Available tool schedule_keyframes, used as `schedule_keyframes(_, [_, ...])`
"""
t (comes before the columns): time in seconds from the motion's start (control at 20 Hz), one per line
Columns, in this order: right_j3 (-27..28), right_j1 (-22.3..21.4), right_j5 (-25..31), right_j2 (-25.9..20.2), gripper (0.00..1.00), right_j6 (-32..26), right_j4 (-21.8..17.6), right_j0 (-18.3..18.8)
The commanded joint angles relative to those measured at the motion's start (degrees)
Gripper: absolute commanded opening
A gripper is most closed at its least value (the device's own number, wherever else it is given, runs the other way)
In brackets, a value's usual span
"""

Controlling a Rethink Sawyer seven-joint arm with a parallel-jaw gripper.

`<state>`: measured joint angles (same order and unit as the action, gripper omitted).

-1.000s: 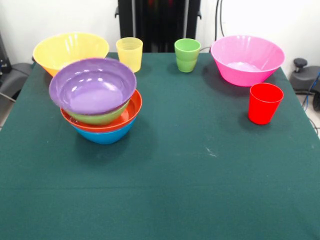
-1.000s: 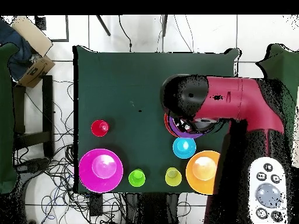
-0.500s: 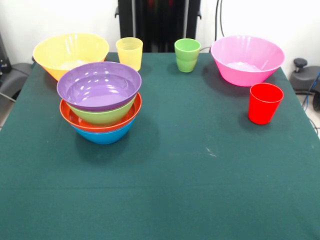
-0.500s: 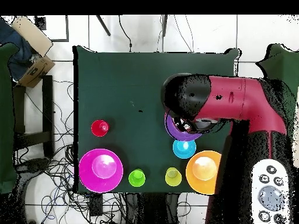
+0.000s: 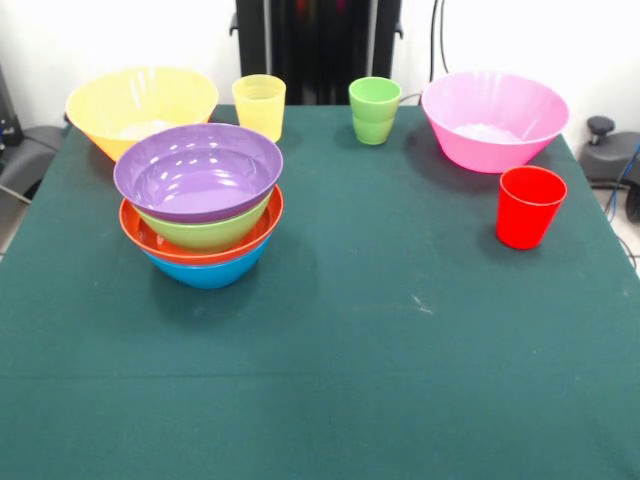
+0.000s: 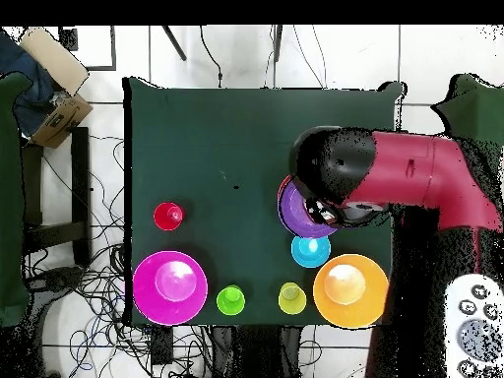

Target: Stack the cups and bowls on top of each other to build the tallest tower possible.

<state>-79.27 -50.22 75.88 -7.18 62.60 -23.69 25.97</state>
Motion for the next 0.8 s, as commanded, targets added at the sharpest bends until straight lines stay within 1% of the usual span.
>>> schedule_keyframes(0.05, [1.5, 8.4, -0.9, -2.6, 1.0, -1.4, -1.0, 4.7])
schedule_keyframes(0.2, [2.1, 10.4, -1.9, -4.4, 1.0, -3.1, 1.4, 7.7])
schedule_keyframes(0.25, [2.2, 11.0, -2.7, -4.6, 1.0, -3.4, 1.2, 8.3])
schedule_keyframes(0.35, [0.2, 11.2, -5.6, -5.0, 1.0, -3.0, 2.4, 9.8])
schedule_keyframes(0.4, [-0.4, 11.5, -7.2, -5.2, 1.0, -3.1, 2.1, 10.4])
schedule_keyframes(0.6, [-7.7, 10.2, -16.5, -5.5, 1.0, -3.4, 1.5, 13.4])
schedule_keyframes(0.8, [-14.6, 9.1, -24.9, -5.3, 1.0, -2.3, 0.3, 15.4])
